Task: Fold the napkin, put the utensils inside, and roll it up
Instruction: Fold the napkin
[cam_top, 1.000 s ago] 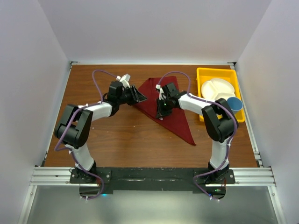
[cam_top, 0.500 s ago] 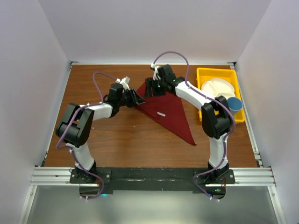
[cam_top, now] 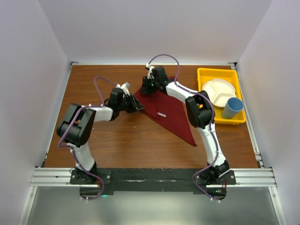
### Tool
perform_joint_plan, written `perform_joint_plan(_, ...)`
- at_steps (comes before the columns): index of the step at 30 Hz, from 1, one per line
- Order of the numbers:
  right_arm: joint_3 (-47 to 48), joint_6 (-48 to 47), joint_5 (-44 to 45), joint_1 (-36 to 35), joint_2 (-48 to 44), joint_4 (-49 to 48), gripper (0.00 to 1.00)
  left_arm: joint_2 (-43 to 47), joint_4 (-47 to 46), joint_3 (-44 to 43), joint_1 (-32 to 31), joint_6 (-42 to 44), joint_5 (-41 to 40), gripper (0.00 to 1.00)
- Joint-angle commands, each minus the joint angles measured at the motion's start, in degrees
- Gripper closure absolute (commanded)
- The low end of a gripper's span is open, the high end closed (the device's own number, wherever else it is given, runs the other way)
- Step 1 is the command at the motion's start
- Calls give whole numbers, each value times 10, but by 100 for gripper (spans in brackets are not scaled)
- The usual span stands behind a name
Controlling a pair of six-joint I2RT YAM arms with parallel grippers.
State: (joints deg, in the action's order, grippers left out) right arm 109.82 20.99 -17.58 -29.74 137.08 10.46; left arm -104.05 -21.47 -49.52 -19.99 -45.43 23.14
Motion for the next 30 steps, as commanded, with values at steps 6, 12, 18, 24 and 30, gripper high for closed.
perform_joint_plan(6,59,7,11,31,42,-41,68,5,-14,14,3,19,-10,74)
perform_joint_plan(12,44,5,-17,54,34,-46,67,6,-14,17,3,19,-5,74)
perform_joint_plan(18,70,-14,-11,60,38,-25,63,43,-5,23,3,19,-4,74)
perform_joint_plan(24,88,-32,6,59,35,6,63,102,21,26,4,25,-6,74)
perform_joint_plan(30,4,-61,33,61,-69,87,51,146,39,34,4,32,-13,67)
